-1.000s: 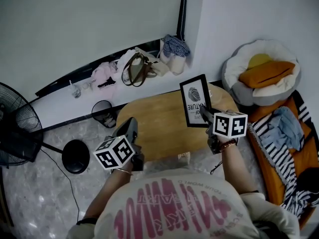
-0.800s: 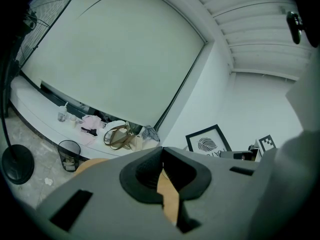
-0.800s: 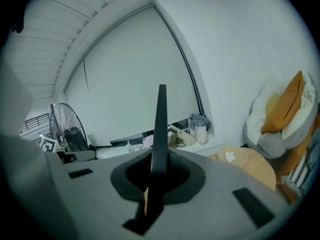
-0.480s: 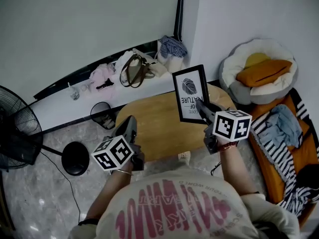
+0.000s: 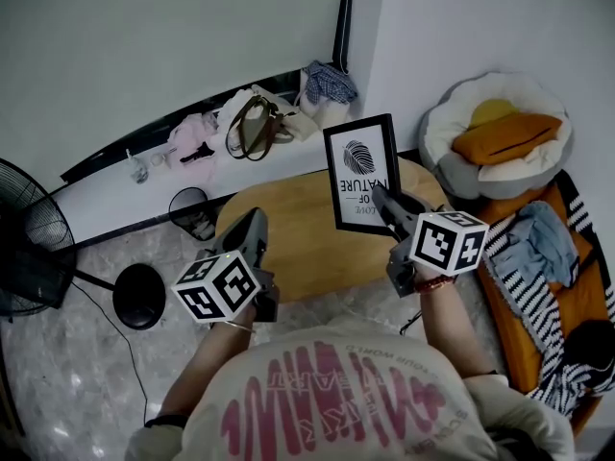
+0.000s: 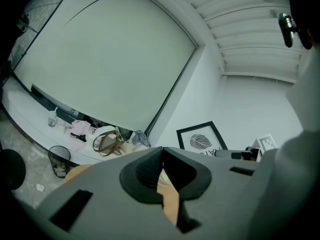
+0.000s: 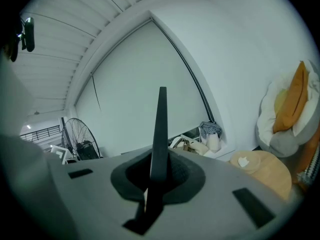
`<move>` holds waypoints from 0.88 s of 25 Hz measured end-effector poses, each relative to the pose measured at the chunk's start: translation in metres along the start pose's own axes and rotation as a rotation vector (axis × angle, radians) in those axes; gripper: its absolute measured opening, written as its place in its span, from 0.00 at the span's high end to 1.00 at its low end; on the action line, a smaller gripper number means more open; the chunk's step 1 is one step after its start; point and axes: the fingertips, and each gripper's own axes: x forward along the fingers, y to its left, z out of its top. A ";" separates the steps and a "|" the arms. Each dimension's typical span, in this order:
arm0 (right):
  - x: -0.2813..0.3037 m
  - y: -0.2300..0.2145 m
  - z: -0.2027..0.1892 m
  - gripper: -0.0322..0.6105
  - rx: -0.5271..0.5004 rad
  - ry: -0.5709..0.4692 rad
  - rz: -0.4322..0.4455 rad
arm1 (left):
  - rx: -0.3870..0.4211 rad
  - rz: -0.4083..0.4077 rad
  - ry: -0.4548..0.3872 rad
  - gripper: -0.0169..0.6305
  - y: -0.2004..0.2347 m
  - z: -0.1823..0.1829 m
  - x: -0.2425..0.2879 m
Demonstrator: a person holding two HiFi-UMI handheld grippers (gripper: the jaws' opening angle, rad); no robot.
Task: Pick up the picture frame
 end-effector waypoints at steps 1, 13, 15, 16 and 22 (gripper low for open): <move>-0.001 -0.001 0.001 0.91 -0.001 -0.002 0.004 | -0.002 0.002 0.001 0.97 -0.001 -0.001 0.002; -0.034 -0.038 0.009 0.91 0.046 0.017 0.044 | -0.033 -0.008 0.016 0.97 -0.065 -0.029 0.023; -0.044 -0.045 0.005 0.91 0.063 0.021 0.055 | -0.032 0.002 0.031 0.97 -0.075 -0.040 0.024; -0.049 -0.048 0.003 0.91 0.069 0.020 0.059 | -0.030 0.006 0.040 0.97 -0.080 -0.045 0.024; -0.071 -0.065 -0.015 0.91 0.066 0.056 0.048 | -0.026 0.021 0.067 0.97 -0.103 -0.070 0.019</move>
